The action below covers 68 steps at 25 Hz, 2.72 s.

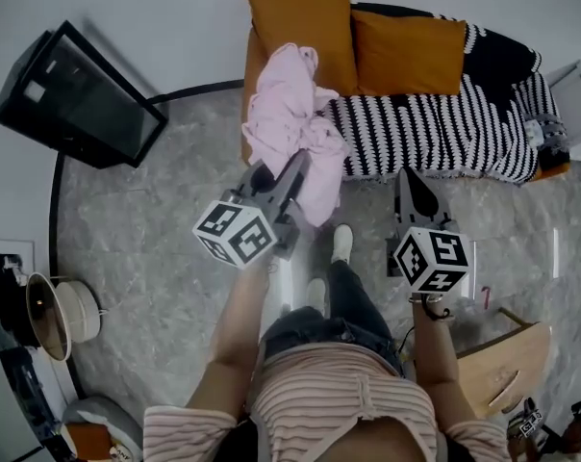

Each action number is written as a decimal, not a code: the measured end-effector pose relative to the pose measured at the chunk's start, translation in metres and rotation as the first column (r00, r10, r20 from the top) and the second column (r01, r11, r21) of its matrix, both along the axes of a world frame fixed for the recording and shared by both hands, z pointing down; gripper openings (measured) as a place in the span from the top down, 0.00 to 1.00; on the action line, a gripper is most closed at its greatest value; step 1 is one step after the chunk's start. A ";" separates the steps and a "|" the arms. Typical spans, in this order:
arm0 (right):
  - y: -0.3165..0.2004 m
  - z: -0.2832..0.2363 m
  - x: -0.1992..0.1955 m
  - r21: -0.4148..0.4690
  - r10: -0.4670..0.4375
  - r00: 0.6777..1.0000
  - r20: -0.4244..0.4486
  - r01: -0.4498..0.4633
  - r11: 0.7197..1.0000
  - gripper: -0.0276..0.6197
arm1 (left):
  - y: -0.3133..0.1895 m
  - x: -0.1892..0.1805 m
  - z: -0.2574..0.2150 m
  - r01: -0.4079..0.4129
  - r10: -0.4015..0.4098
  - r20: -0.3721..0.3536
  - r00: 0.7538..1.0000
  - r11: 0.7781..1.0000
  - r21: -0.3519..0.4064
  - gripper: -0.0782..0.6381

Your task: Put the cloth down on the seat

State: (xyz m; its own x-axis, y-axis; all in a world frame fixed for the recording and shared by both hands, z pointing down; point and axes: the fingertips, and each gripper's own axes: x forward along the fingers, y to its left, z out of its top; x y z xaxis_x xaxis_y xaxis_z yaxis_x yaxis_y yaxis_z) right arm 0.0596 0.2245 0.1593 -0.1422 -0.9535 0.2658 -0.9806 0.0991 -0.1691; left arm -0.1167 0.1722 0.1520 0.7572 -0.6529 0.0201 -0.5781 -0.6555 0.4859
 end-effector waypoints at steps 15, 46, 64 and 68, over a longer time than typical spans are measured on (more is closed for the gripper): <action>-0.131 0.035 0.055 -0.079 -0.055 0.998 0.018 0.056 0.995 0.95 | -0.118 0.051 0.029 0.053 -0.050 0.043 0.998 0.997 -0.057 0.74; -0.254 0.160 0.059 -0.269 -0.196 0.980 0.029 0.196 0.943 0.95 | -0.244 0.083 0.170 0.139 -0.098 0.173 0.980 0.960 -0.242 0.74; -0.295 0.279 0.044 -0.372 -0.150 0.988 0.027 0.149 0.916 0.95 | -0.279 0.088 0.327 0.089 0.012 0.255 0.967 0.920 -0.381 0.74; -0.298 0.296 0.036 -0.381 -0.149 0.988 0.031 0.149 0.912 0.95 | -0.280 0.082 0.347 0.086 0.020 0.260 0.965 0.916 -0.392 0.74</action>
